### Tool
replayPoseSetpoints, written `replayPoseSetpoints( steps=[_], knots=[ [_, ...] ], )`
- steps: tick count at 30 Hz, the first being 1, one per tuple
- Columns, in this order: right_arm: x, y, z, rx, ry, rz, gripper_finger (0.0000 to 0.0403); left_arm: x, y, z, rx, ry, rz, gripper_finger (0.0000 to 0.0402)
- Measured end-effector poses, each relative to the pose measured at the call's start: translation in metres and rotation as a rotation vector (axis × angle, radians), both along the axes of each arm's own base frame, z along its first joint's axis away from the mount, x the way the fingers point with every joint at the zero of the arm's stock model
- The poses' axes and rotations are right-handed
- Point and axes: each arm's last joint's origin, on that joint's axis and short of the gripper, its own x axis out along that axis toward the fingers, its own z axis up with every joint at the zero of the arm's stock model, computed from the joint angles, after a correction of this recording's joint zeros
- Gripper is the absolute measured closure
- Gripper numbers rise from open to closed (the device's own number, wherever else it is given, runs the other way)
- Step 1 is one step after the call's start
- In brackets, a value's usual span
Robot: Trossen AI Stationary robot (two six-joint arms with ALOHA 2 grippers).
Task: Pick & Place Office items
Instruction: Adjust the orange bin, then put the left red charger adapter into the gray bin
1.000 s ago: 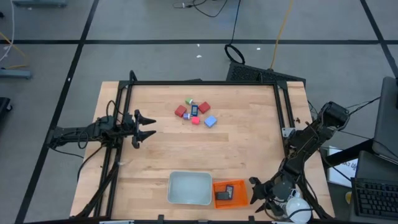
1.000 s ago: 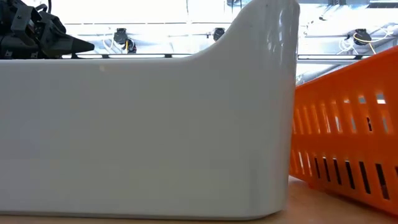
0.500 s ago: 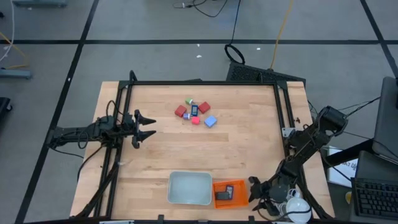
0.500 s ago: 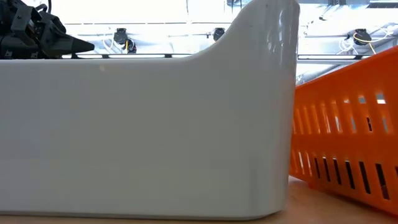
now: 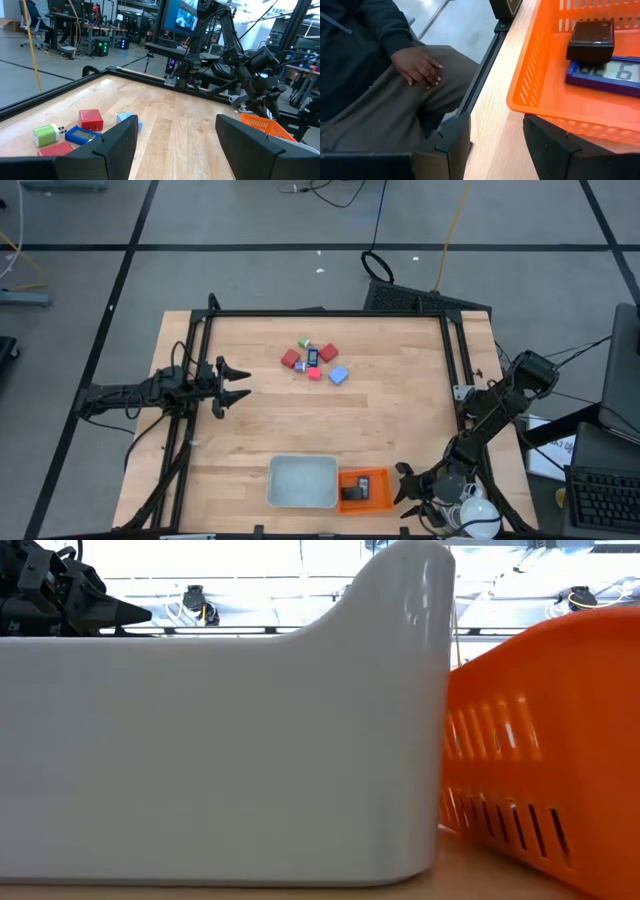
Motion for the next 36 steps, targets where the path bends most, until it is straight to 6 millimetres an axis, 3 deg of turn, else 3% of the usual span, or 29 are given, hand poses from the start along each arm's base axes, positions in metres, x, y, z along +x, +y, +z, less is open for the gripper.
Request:
replayPoseSetpoints(
  steps=[19,27,36],
  knots=[
    [-0.006,0.0,0.004,0.109,0.164,0.123,0.0232,0.0,0.0,0.0,0.0,0.0,0.0,0.0131],
    [-0.007,-0.006,0.025,0.208,0.165,0.199,0.0232,0.0,0.0,0.0,0.0,0.0,0.0,0.0131],
    [-0.016,-0.019,0.059,0.188,-0.034,0.284,0.0232,0.0,0.0,0.0,0.0,0.0,0.0,0.0131]
  ],
)
